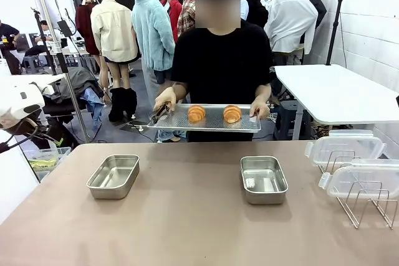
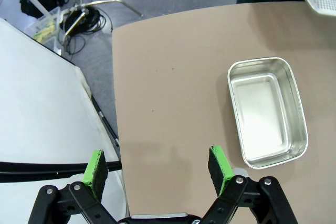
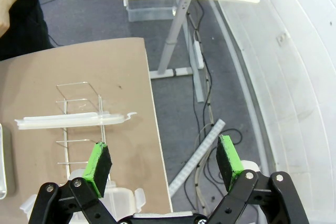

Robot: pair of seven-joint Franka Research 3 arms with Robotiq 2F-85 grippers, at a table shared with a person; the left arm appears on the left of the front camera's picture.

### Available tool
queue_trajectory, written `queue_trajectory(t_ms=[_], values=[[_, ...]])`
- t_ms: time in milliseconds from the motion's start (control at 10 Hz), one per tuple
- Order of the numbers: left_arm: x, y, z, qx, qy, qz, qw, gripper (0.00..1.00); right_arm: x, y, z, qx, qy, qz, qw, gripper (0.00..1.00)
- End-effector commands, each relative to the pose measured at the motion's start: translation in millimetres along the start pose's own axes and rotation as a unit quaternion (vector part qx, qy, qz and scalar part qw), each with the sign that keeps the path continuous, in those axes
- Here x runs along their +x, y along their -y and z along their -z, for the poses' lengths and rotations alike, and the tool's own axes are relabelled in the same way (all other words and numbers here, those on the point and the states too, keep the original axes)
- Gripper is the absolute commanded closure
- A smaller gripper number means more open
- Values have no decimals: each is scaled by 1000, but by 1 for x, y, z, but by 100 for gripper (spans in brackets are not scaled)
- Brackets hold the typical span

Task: Place the bread in airtight containers.
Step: Lift both Airtight Container.

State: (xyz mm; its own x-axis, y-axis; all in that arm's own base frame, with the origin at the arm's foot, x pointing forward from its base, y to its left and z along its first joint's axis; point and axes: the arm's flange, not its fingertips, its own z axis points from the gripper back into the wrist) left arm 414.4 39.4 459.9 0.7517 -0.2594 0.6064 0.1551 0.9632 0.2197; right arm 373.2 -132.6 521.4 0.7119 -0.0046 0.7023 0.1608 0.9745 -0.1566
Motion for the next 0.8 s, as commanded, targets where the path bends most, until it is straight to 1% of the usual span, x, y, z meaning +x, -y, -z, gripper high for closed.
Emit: queue_trajectory(t_ms=[0,700], values=[[0,-1,-1,0,1,3,1000,0,0,-2,0,-4,0,-5,1000,0],[0,-1,-1,0,1,3,1000,0,0,-2,0,-4,0,-5,1000,0]])
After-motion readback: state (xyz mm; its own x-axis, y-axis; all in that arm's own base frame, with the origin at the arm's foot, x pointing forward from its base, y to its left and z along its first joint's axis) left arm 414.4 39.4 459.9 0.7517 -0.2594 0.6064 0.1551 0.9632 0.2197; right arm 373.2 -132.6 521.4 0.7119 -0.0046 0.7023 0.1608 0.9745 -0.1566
